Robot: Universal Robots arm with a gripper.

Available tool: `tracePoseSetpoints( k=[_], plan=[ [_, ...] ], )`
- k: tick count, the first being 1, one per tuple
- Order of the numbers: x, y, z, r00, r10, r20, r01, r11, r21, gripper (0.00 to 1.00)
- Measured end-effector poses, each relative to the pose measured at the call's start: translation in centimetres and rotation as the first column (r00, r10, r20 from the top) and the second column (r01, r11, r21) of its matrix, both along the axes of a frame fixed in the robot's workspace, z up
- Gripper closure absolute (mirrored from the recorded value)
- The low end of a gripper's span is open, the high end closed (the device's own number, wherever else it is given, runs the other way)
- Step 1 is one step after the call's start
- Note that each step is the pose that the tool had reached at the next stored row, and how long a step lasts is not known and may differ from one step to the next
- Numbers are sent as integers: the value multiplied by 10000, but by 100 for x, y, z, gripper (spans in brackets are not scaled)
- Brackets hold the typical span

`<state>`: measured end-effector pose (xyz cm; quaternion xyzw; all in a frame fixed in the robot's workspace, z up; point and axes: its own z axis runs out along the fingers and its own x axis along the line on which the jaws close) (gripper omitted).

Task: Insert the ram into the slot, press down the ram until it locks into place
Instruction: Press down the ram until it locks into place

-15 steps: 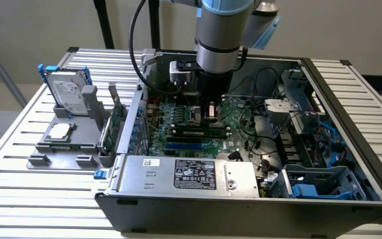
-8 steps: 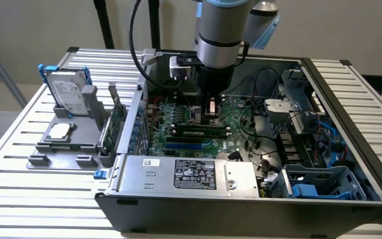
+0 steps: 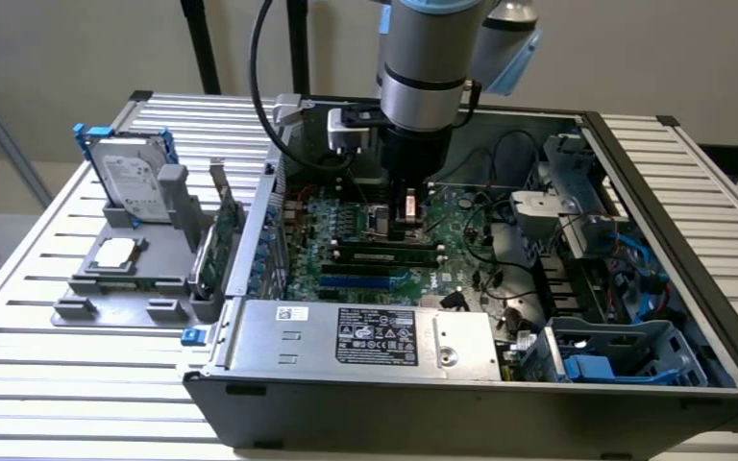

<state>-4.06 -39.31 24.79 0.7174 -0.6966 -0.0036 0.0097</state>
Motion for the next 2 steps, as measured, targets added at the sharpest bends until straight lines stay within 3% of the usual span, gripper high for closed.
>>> tracePoseSetpoints(
  k=[2],
  plan=[
    [0,0,0,10000,0,0,0,10000,0,89]
  ],
)
